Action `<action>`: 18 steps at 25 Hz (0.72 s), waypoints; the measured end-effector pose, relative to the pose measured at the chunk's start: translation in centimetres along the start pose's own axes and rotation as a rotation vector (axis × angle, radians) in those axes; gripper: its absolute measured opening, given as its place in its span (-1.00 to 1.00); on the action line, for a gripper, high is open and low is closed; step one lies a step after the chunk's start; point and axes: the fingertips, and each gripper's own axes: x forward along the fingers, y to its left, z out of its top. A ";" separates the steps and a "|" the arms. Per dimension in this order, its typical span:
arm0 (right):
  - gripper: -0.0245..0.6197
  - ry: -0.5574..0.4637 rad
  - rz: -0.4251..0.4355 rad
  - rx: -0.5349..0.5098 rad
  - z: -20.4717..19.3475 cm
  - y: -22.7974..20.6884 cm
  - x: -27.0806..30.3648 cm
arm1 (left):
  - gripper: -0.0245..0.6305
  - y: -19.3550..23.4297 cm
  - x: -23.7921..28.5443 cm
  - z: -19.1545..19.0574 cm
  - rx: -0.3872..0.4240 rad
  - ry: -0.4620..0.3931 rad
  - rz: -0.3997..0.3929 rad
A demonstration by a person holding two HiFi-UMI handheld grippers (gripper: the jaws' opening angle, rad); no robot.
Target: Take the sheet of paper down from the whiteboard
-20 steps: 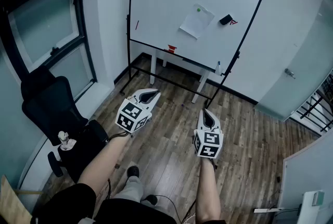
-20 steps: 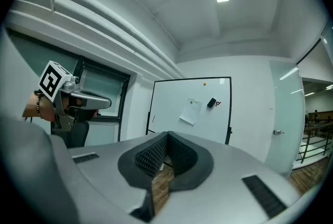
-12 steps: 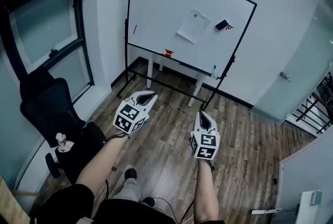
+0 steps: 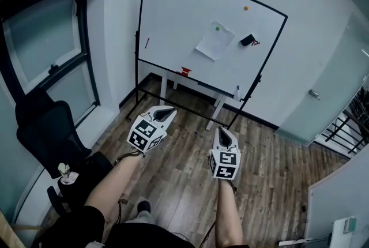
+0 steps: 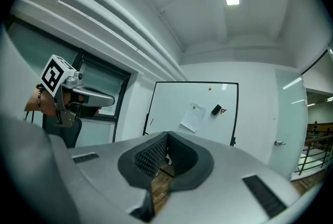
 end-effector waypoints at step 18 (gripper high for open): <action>-0.85 -0.010 -0.028 0.030 2.9 -1.2 15.7 | -0.87 11.1 10.1 -2.1 -0.029 0.005 -0.055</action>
